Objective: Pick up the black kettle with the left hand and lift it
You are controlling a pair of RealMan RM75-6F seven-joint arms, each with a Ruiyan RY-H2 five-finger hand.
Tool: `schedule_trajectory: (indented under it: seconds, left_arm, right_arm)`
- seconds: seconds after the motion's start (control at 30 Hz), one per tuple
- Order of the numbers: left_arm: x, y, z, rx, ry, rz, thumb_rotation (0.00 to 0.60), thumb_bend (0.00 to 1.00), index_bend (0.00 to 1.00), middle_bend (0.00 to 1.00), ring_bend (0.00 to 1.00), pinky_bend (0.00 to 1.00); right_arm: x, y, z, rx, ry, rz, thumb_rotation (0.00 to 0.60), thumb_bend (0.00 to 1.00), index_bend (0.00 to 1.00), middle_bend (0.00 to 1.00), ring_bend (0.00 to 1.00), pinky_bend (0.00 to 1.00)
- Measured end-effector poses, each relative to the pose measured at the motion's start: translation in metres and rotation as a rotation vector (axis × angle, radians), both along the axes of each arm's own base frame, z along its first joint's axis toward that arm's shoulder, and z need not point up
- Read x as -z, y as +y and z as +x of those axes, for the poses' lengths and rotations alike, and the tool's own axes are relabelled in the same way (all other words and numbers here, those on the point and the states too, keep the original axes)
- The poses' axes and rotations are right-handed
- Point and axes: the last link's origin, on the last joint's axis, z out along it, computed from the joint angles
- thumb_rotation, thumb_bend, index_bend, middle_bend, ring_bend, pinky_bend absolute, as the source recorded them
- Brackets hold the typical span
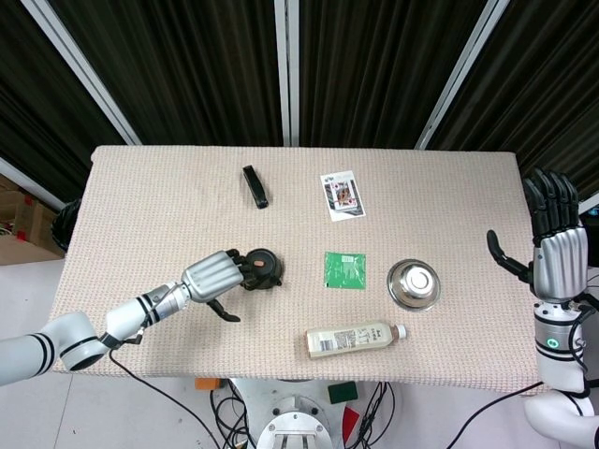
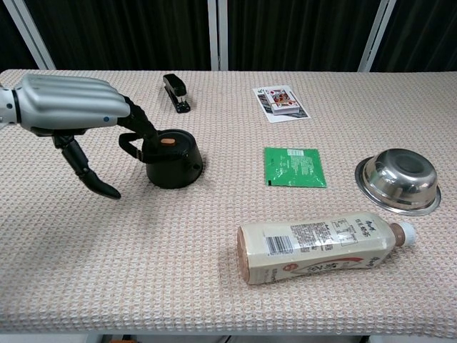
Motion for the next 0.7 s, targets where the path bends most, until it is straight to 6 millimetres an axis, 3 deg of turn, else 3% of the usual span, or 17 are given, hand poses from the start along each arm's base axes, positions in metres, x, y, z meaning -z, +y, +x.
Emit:
schedule_trajectory:
  seconds: [0.7]
  left_arm:
    - [0.008,-0.001,-0.011,0.003,0.048,-0.005,0.285,0.00,0.46,0.51,0.41,0.27]
  right_arm:
    - [0.002,-0.001,-0.007,0.028,0.002,0.000,0.600,0.33,0.00,0.00,0.00,0.00]
